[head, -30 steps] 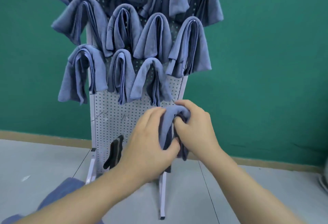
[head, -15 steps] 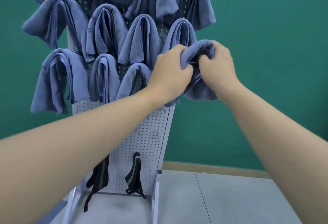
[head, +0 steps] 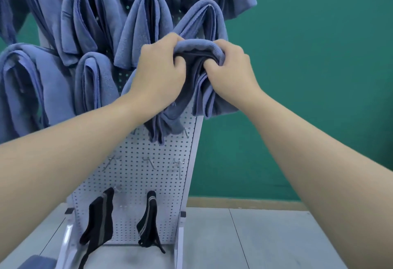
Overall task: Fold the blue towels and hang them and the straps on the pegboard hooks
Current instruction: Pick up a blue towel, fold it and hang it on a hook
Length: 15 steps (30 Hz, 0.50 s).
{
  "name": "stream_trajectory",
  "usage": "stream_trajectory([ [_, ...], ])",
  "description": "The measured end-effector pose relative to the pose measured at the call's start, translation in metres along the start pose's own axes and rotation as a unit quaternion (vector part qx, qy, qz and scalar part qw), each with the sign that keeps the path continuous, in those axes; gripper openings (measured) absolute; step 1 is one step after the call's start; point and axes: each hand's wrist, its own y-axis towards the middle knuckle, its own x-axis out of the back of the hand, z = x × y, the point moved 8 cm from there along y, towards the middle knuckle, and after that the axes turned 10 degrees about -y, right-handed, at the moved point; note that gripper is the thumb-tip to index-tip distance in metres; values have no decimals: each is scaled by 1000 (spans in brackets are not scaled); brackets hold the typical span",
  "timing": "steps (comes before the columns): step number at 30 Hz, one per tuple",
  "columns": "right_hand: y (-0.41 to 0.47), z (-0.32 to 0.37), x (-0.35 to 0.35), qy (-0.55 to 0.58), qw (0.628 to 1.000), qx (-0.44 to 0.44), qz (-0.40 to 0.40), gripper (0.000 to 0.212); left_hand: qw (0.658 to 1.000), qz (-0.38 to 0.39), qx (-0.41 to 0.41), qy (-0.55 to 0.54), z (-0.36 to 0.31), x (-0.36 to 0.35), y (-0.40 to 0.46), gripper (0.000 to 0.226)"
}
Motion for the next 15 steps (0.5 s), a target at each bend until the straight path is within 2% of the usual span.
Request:
stream_trajectory([
  [4,6,-3,-13,-11,1000,15,0,14,1000,-12,-5,-14,5,-2,-3,31],
  [7,9,-10,-19,-37,999,11,20,18,1000,23,-11,15,9,-10,-7,36],
  [11,7,-21,-23,-100,994,23,42,33,997,66,-31,38,17,-20,-10,34],
  [15,4,-39,-37,-125,988,-8,88,25,991,125,-15,40,34,-39,-17,33],
])
